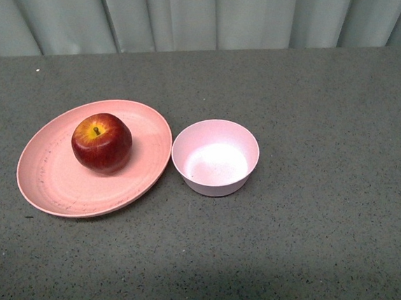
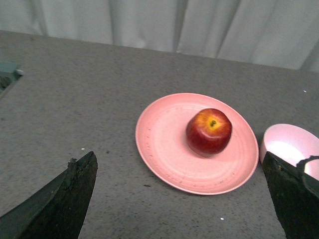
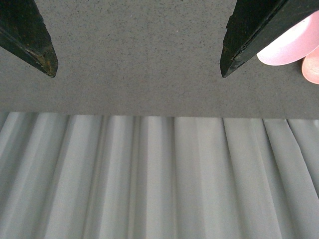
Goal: Move apple from plate to bowl
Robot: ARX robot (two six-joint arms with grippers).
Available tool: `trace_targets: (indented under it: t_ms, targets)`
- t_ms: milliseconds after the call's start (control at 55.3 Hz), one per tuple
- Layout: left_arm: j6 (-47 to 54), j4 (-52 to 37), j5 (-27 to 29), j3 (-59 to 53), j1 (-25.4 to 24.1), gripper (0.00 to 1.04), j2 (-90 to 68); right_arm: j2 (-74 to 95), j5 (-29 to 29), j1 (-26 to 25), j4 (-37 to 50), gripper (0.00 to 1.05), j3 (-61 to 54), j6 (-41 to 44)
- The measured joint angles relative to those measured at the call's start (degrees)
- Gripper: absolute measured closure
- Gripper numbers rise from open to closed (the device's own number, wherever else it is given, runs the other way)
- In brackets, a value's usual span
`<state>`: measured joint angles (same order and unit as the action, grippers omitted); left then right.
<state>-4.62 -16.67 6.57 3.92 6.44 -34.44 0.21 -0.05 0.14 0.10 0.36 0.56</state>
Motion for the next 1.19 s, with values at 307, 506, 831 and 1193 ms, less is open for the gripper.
trace_targets:
  t_ms: [307,506,831,1193]
  targets:
    - [2.1,-22.9,-4.5,11.9,0.7,0.07,-38.3,0.0,0.0,0.0,0.0,0.09,0.0,0.0]
    - [1.1,-22.5,-4.9,23.0,4.4,0.07,-55.0,0.0,0.0,0.0,0.0,0.09,0.0,0.0]
    - [0.4,-19.6,-6.7,35.3,7.1,0.07,-70.6,0.0,0.0,0.0,0.0,0.09,0.0,0.0]
    - [0.5,-17.4,-7.3,40.6,6.9,0.07,-77.4,0.0,0.0,0.0,0.0,0.09,0.0,0.0]
